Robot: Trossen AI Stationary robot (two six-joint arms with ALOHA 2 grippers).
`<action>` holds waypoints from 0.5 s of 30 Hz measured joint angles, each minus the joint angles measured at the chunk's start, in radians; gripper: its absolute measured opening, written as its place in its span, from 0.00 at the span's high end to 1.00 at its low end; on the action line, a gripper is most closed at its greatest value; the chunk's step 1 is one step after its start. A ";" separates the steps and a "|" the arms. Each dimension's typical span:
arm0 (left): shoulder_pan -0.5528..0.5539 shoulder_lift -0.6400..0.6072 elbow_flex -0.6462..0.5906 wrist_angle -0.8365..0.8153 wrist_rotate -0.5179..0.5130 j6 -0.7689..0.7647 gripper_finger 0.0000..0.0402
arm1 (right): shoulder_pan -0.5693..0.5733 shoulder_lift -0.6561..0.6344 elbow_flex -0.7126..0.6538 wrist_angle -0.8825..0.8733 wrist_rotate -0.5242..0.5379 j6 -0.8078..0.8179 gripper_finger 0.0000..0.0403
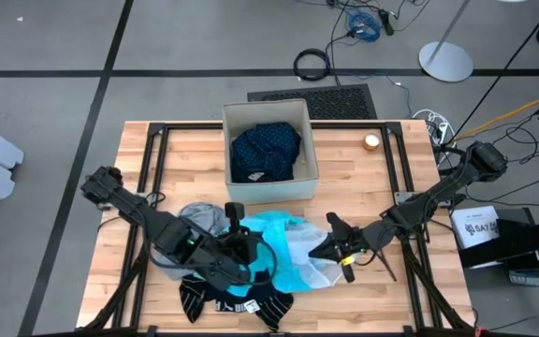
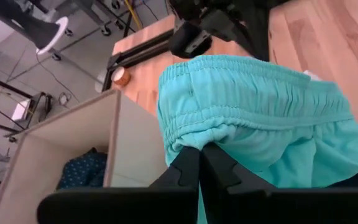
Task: Sort clothes
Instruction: Put the light blue shorts into the laundry bin
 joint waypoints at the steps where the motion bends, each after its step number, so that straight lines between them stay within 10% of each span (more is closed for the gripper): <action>1: 0.002 -0.012 0.000 -0.001 0.000 0.001 1.00 | 0.004 0.000 0.000 0.031 -0.014 -0.012 1.00; 15: 0.075 -0.181 0.000 0.000 -0.005 0.002 1.00 | 0.086 0.143 0.001 0.265 -0.037 -0.036 0.96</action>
